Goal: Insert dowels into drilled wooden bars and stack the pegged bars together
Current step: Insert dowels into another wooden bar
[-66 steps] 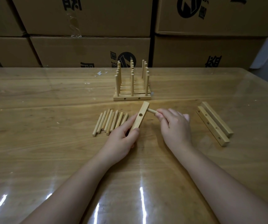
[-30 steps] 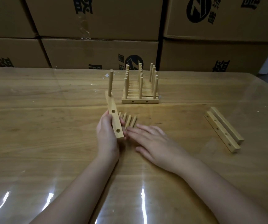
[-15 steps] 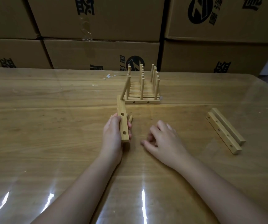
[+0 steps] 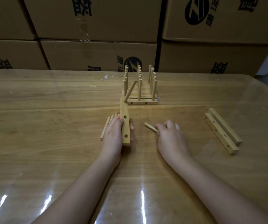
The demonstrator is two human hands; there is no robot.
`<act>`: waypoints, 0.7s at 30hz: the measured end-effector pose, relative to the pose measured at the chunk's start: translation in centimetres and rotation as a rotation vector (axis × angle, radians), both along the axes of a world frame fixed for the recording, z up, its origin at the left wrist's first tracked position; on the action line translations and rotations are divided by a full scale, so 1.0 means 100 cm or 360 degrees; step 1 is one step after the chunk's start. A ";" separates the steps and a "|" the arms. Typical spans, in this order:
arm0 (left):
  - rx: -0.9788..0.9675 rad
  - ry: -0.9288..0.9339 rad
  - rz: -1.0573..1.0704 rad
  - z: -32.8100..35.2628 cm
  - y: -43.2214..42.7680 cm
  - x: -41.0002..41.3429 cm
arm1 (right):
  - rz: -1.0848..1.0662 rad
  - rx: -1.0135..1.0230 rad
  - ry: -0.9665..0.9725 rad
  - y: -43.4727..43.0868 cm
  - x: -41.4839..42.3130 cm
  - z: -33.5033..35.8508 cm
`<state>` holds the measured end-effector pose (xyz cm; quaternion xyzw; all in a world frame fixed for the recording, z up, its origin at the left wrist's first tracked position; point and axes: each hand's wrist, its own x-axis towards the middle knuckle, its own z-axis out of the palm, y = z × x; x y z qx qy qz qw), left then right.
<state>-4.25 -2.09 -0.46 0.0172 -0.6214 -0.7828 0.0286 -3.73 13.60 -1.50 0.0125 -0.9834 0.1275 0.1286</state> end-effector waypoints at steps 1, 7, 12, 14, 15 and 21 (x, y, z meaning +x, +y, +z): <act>0.0005 0.0004 -0.0015 0.000 0.000 0.000 | 0.0026 -0.0075 0.0022 -0.001 0.000 0.002; 0.0102 0.0040 -0.0101 0.000 0.001 -0.001 | 0.0181 -0.0582 0.0221 0.001 0.005 0.010; 0.0113 0.0049 -0.0114 -0.001 0.000 -0.001 | 0.0434 -0.0120 0.0012 -0.004 0.005 0.006; 0.0114 0.0050 -0.0117 -0.002 0.000 -0.003 | 0.0526 -0.0076 -0.0047 -0.006 0.007 0.004; 0.0108 0.0052 -0.0109 -0.002 0.000 -0.004 | 0.0545 -0.0057 -0.0079 -0.005 0.006 0.003; 0.0151 0.0047 -0.0051 -0.006 -0.002 -0.004 | 0.0733 -0.0196 -0.0137 -0.003 0.005 0.006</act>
